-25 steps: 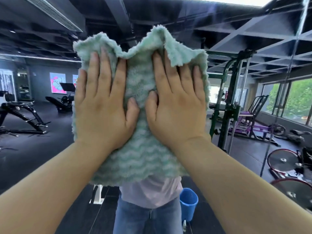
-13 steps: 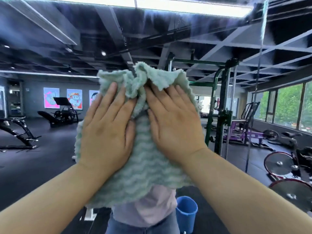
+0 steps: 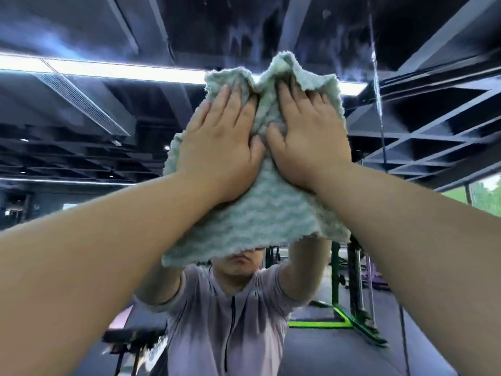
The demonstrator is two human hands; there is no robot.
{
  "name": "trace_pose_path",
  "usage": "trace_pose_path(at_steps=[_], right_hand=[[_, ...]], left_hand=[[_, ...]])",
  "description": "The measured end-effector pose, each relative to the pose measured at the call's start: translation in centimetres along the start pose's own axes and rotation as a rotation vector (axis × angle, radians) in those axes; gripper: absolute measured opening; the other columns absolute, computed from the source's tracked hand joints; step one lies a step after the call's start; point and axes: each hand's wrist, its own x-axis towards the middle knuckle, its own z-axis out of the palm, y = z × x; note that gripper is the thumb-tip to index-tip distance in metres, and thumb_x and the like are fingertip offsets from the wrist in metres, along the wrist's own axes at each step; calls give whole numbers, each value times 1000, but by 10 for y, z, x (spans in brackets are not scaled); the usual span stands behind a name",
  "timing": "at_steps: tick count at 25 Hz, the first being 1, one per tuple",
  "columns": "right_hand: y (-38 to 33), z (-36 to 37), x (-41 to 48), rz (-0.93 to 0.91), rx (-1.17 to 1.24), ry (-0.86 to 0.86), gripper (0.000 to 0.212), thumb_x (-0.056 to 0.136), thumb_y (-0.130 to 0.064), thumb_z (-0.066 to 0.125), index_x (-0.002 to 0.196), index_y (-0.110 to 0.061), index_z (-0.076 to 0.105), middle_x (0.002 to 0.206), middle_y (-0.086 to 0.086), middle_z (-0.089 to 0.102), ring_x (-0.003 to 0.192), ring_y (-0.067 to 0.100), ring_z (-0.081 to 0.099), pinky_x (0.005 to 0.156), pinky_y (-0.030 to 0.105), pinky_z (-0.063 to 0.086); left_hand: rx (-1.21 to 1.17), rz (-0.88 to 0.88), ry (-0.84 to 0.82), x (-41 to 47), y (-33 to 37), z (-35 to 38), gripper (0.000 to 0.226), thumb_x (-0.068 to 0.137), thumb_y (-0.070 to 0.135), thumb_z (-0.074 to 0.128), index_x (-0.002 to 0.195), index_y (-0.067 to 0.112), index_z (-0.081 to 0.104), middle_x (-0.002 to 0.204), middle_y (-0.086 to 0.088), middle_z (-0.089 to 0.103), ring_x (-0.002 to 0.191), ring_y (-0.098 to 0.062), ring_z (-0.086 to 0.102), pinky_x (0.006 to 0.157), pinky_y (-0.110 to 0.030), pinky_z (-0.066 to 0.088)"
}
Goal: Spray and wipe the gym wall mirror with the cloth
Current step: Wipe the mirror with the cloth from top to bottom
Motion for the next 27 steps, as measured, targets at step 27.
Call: trace_pose_path(at_steps=[27], right_hand=[[45,8,-162,201,42,-30,61,101,-38,21,155,-18,2,163,4,3,149,24,3,121,35,-3]], left_hand=[[-49,206,-71,-89,94,13,64,95,43,10,155,23,5,163,3,-4,149,-12,-7,118,-34,-9]])
